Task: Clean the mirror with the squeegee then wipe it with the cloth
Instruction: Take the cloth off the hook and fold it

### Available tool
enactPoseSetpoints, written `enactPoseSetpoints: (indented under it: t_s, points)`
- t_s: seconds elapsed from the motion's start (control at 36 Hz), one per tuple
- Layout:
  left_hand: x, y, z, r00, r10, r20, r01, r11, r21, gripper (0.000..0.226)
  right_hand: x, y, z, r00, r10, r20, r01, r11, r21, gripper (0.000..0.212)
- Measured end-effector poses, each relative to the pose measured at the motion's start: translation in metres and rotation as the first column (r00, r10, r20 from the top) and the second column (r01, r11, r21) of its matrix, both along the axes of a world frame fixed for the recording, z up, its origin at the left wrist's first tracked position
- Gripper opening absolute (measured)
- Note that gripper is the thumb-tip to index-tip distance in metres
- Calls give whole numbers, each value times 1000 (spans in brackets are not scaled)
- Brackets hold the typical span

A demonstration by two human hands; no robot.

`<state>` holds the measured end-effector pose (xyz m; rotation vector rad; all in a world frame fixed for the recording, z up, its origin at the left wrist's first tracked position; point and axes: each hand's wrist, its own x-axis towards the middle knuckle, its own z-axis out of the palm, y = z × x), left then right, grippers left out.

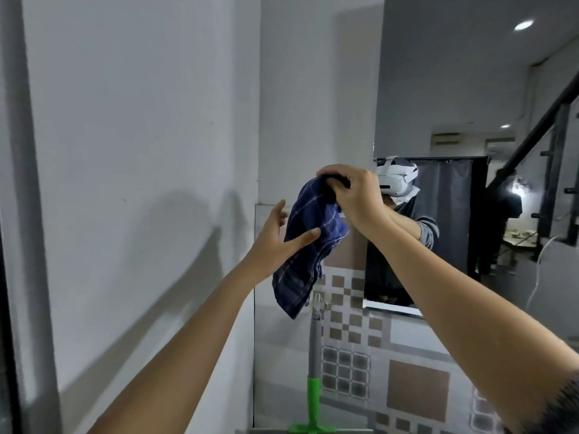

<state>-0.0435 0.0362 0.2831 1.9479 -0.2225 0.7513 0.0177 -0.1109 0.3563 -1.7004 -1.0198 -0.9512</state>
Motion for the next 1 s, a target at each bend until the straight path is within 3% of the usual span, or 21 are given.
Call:
enactPoseSetpoints:
  t_s: [0.06, 0.17, 0.33, 0.42, 0.58, 0.75, 0.86, 1.0]
  points:
    - [-10, -7, -5, 990, -133, -54, 131, 991, -27, 85, -7, -14, -9, 1000, 9, -24, -9, 1000, -19, 30]
    - [-26, -25, -27, 966, -249, -70, 245, 968, -59, 54, -20, -46, -37, 997, 20, -73, -22, 999, -30, 31]
    - [-37, -56, -52, 857, -474, -201, 456, 881, -131, 46, -27, -79, -72, 995, 24, -99, -28, 999, -41, 25]
    - [-40, -68, -57, 808, -538, -240, 513, 843, -163, 30, -28, -95, -83, 989, 17, -144, -26, 998, -65, 25]
    - [-39, -94, -62, 791, -548, -270, 522, 836, -169, 16, -26, -122, -103, 993, -44, -110, 36, 996, -79, 25]
    - [-33, -114, -69, 855, -497, -151, 470, 864, -181, 29, -35, -140, -143, 925, -157, -346, 160, 987, -19, 24]
    - [-29, -125, -75, 877, -477, -64, 450, 860, -241, 32, -45, -145, -175, 839, -65, -540, 102, 994, 39, 27]
    - [-20, -129, -81, 909, -415, 18, 397, 854, -338, 32, -56, -151, -201, 824, 17, -566, 70, 989, 132, 31]
